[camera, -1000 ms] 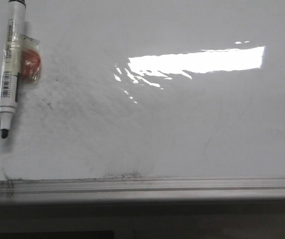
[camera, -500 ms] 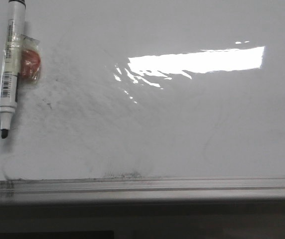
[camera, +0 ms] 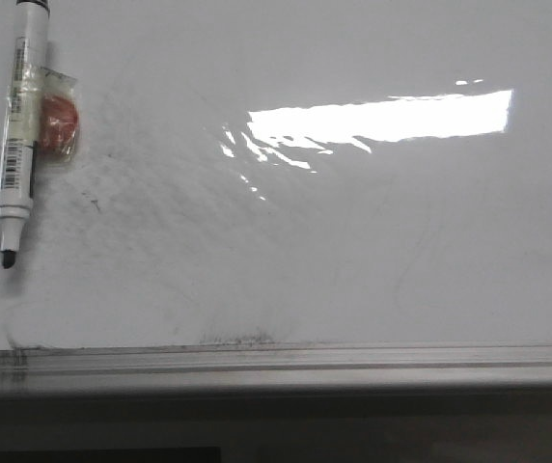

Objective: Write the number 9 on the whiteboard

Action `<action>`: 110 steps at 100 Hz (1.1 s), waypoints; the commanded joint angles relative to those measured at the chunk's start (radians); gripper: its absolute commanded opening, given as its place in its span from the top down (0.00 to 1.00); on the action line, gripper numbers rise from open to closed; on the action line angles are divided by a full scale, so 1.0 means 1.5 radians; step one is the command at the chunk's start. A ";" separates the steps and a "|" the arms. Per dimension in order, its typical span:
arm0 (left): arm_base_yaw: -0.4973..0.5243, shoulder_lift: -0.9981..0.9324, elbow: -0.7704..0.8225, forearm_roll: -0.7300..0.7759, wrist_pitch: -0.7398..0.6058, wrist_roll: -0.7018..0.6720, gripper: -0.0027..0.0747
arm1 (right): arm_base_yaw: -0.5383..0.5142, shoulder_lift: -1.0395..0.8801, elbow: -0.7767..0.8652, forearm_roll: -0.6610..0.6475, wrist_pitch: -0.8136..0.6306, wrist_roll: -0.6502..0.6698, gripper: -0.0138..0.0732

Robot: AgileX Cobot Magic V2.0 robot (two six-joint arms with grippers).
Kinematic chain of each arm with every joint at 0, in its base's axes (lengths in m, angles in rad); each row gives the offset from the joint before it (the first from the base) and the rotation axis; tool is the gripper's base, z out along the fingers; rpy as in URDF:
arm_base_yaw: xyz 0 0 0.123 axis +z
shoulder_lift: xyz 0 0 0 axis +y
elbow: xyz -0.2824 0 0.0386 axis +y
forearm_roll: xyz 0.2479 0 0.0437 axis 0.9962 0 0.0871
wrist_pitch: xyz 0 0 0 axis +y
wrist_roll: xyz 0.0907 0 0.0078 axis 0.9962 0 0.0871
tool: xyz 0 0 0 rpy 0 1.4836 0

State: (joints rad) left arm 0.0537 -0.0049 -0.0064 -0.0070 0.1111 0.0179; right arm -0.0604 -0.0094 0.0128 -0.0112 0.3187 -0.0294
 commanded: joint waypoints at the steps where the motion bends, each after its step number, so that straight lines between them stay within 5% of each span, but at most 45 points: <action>1: 0.002 -0.019 0.027 0.005 -0.088 -0.004 0.99 | -0.005 -0.016 0.007 -0.010 -0.031 -0.004 0.92; 61: 0.002 -0.019 0.026 0.000 -0.104 -0.007 0.99 | -0.005 -0.016 0.007 0.007 -0.288 -0.004 0.92; 88: 0.002 -0.018 0.014 -0.075 -0.093 -0.007 0.99 | -0.004 -0.015 -0.022 0.063 -0.228 0.089 0.92; 110: 0.002 0.001 -0.074 -0.075 0.016 -0.007 0.99 | -0.004 0.032 -0.098 0.061 -0.119 0.089 0.91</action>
State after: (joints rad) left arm 0.0537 -0.0049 -0.0400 -0.1086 0.1524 0.0179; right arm -0.0604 -0.0051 -0.0553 0.0765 0.1538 0.0990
